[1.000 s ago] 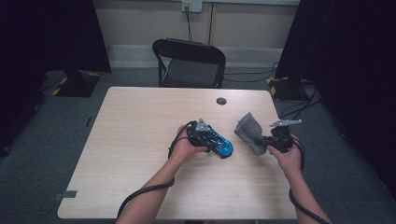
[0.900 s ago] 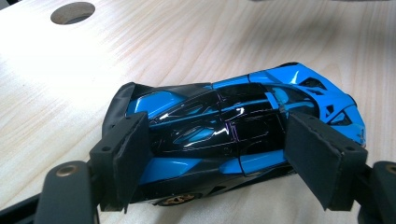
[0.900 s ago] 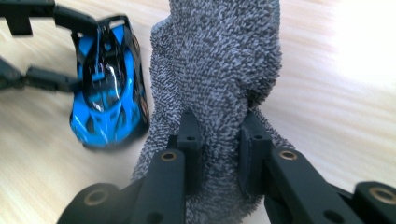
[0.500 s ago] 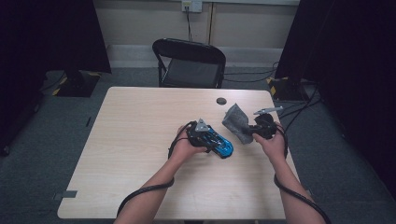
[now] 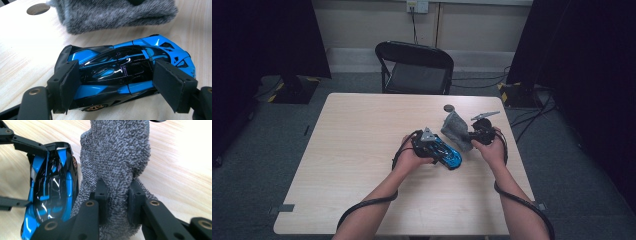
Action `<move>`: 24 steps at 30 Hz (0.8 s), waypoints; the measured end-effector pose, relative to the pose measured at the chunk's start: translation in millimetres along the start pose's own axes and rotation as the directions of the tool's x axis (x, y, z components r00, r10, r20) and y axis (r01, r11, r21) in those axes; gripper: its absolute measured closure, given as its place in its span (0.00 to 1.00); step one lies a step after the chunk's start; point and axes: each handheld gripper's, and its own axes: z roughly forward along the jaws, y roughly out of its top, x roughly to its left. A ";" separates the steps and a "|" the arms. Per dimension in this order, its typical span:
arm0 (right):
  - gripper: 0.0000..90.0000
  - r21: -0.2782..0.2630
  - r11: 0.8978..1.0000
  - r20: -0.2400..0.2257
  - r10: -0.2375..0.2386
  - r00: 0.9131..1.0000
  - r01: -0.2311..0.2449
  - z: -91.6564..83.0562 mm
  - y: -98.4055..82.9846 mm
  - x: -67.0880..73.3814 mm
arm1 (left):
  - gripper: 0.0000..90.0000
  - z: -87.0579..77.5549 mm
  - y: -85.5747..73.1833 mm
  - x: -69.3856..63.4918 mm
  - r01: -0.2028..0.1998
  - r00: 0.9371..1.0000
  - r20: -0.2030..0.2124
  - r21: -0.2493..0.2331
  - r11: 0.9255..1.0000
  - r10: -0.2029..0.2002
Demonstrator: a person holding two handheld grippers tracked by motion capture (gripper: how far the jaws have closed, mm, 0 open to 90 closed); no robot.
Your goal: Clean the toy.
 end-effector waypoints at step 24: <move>0.81 0.079 0.995 -0.020 -0.062 0.998 0.064 40.2 9.4 15.1 | 0.23 0.8 -1.8 -0.8 0.004 1.000 0.002 -0.017 1.000 -0.004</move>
